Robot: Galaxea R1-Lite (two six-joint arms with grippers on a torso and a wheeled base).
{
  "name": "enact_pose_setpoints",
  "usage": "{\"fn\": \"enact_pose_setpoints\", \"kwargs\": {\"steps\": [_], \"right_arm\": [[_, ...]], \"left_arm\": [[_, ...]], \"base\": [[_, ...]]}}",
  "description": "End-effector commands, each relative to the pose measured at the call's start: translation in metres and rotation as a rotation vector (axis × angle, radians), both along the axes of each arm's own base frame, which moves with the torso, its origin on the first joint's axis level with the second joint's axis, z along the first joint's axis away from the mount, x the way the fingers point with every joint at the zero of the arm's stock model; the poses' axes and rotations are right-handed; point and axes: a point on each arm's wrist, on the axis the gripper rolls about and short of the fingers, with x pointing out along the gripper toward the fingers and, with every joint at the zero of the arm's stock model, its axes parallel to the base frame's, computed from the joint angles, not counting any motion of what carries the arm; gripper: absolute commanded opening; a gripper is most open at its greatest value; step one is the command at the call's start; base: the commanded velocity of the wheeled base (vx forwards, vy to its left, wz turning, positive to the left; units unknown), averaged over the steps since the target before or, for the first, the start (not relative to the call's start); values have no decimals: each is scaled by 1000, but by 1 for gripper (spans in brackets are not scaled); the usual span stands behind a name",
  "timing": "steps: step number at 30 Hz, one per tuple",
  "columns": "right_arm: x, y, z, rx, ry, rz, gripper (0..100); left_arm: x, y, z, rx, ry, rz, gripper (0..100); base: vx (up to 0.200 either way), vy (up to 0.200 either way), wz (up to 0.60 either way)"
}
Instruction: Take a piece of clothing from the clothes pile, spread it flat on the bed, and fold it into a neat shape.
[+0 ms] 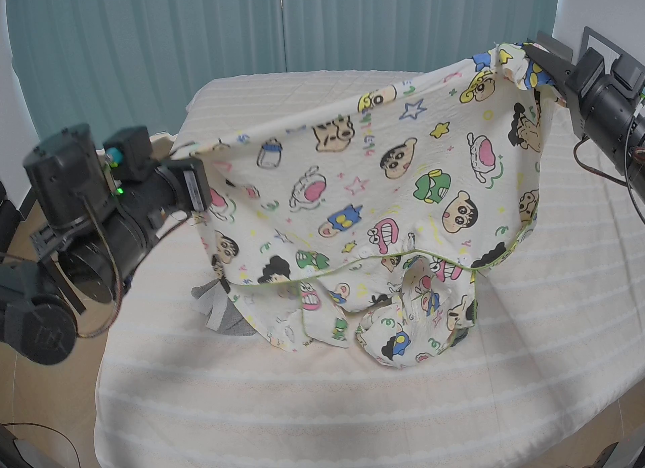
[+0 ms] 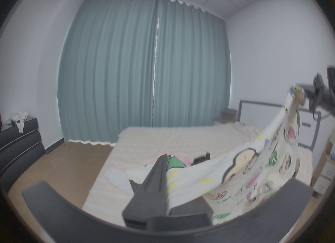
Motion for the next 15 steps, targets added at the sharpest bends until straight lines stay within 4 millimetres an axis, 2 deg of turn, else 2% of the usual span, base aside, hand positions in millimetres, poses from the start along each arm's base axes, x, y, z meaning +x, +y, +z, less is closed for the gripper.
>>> {"fn": "enact_pose_setpoints", "kwargs": {"steps": [1, 5, 10, 12, 15], "right_arm": [[-23, -13, 23, 17, -98, 31, 0], [-36, -14, 37, 2, -172, 74, 0], [-52, -16, 53, 7, -244, 127, 0], [-59, -18, 62, 1, -285, 124, 0], [-65, -17, 53, -11, -266, 147, 0]], "left_arm": [[-17, 18, 69, -115, -213, 31, 0], [-19, 20, 101, -135, -317, 47, 0], [-25, 22, 118, -139, -372, 55, 0], [-35, 26, 135, -150, -429, 57, 0], [-40, 27, 132, -146, -429, 60, 0]], "base": [[0, 0, 0], [0, 0, 0], [0, 0, 0], [0, 0, 0], [0, 0, 0]]}}
